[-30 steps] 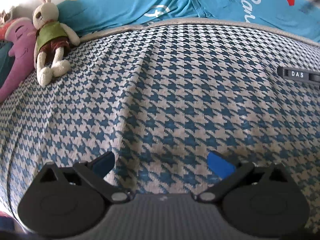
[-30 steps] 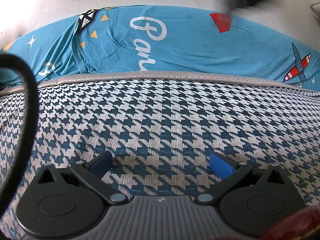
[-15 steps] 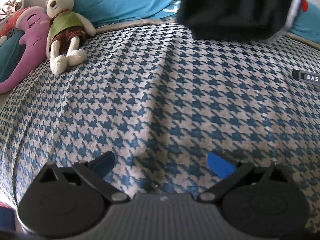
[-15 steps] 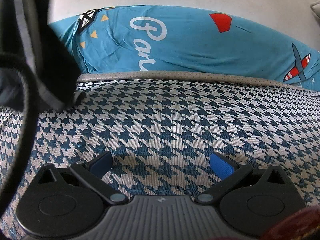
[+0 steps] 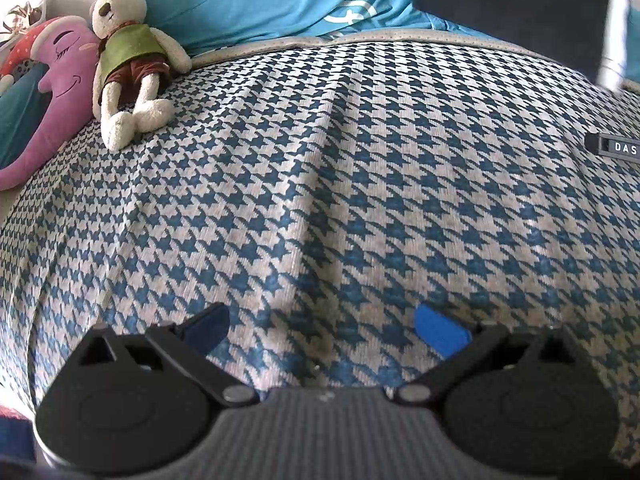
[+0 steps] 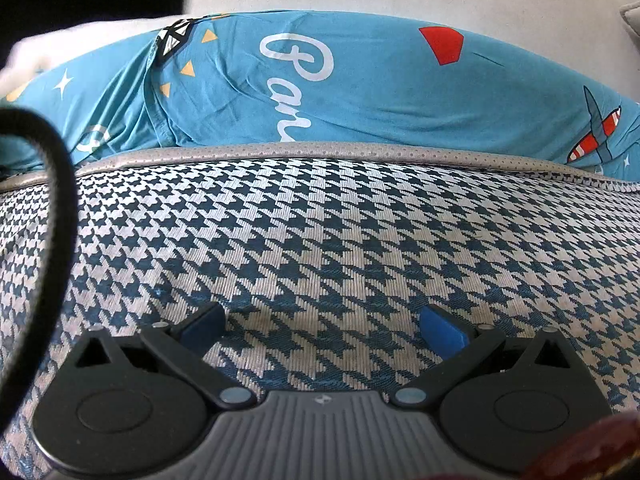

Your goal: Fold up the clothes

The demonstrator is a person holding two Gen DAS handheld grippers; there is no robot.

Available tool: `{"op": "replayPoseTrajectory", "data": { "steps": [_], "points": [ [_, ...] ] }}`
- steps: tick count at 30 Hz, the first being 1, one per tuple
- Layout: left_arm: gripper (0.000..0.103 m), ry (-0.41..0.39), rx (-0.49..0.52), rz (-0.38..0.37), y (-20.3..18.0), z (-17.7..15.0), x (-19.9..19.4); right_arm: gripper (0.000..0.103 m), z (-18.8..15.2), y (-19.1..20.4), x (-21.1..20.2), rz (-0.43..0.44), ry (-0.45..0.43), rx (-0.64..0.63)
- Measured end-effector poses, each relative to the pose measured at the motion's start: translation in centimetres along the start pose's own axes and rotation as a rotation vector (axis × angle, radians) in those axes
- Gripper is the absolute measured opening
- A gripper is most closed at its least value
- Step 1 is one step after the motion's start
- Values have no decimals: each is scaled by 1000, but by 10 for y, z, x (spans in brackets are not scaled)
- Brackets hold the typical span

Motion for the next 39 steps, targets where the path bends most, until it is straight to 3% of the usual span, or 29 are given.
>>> {"op": "replayPoseTrajectory", "data": {
  "steps": [39],
  "points": [
    [103, -6, 16, -1, -2, 2, 1, 103, -1, -1, 0, -1, 0, -1]
  ]
}}
Point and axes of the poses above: each gripper's, at about its wrist camera, not at the fingertips, and x roughly the way its jaws point, y to its left, z to its top, the point moved 5 cm from there along x, roughly the way its jaws point, and after that the axes turned 9 degrees about x, right-handed, at the moved point
